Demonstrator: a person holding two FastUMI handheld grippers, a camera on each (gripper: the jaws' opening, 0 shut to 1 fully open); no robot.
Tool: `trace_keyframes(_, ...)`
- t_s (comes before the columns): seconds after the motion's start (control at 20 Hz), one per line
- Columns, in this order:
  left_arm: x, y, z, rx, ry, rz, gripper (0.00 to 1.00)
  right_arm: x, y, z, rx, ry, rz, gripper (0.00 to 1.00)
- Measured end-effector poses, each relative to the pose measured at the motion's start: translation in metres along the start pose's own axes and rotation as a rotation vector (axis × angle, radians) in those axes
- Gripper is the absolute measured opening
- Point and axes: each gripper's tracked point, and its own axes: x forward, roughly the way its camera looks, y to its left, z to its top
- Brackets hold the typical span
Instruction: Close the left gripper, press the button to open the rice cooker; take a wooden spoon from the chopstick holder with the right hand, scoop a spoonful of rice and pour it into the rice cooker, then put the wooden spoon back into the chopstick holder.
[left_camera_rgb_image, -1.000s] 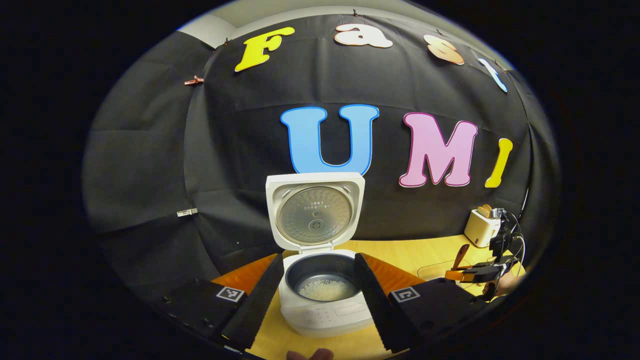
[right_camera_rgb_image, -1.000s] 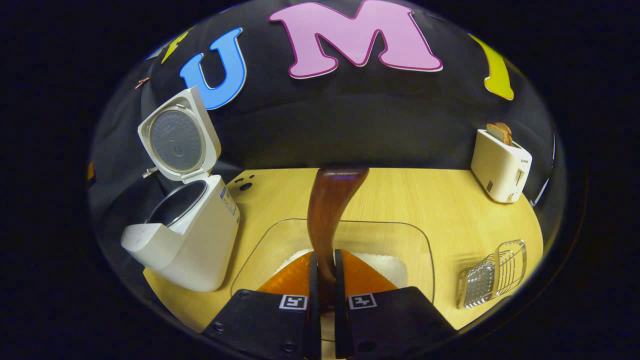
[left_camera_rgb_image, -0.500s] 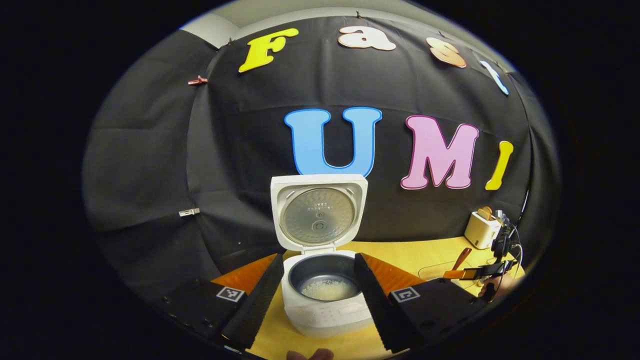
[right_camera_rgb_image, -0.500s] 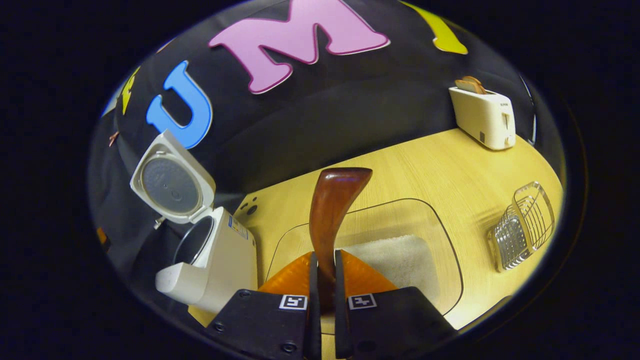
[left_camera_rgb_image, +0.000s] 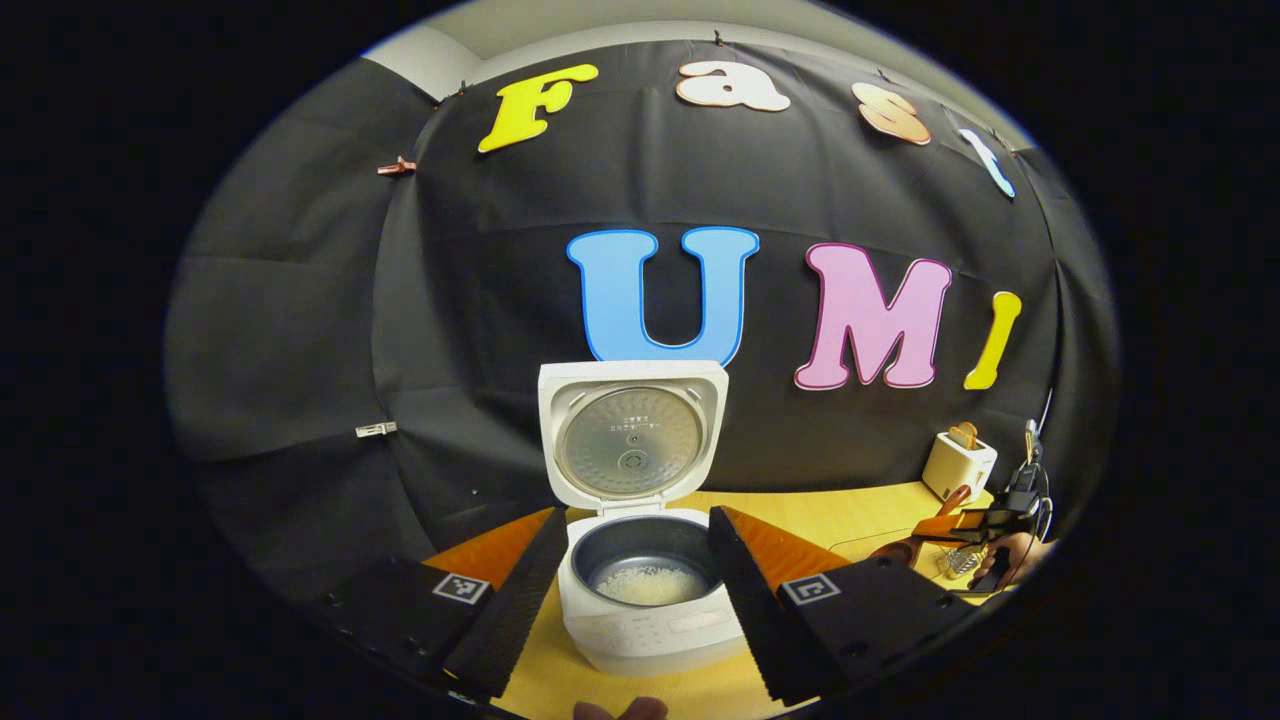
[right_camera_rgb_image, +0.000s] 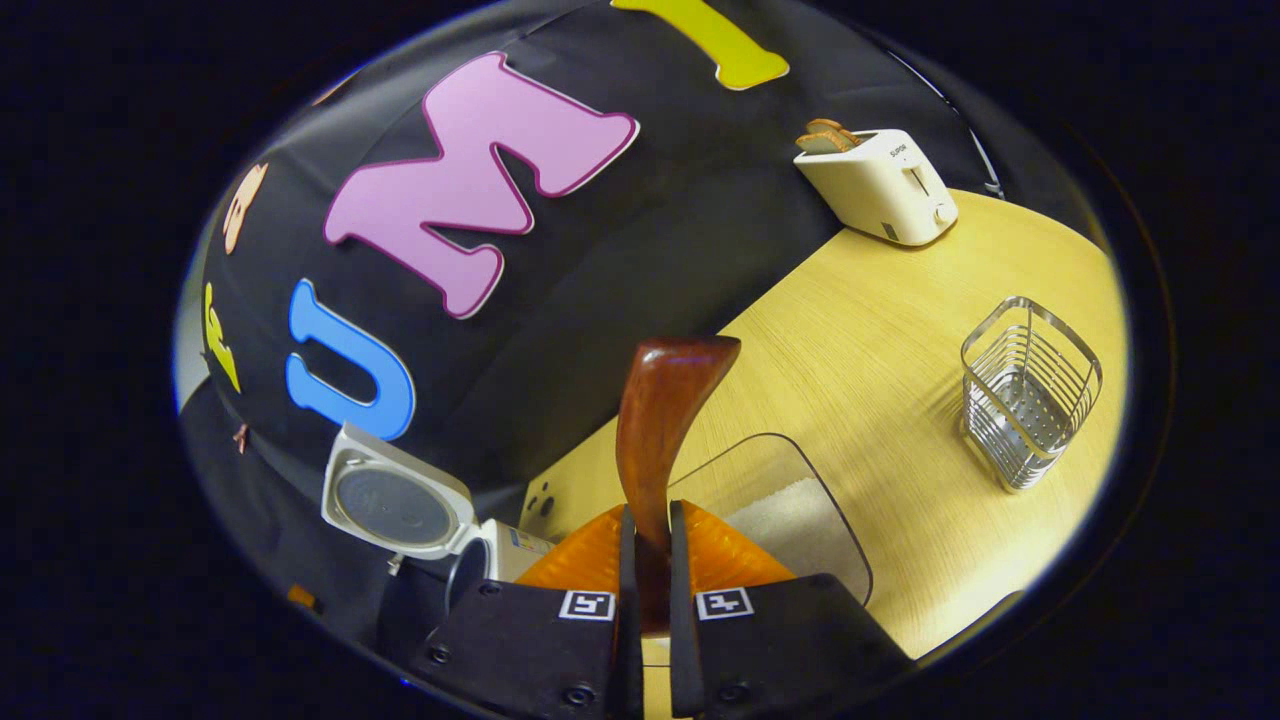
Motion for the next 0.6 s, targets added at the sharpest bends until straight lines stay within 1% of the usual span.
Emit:
trace_keyframes(0.15,-0.006,-0.003,0.001,-0.007,-0.008,-0.008,0.90,-0.012,0.022,0.016,0.068,-0.024,0.030,0.15)
trace_keyframes(0.4,-0.021,0.006,0.001,-0.025,-0.024,0.006,0.90,-0.019,0.085,0.026,0.160,-0.033,0.136,0.14)
trace_keyframes(0.5,-0.028,0.013,0.000,-0.035,-0.024,0.016,0.91,-0.015,0.111,0.024,0.180,-0.028,0.171,0.14)
trace_keyframes(0.6,-0.036,0.021,-0.002,-0.044,-0.023,0.032,0.90,-0.008,0.140,0.015,0.169,-0.013,0.202,0.14)
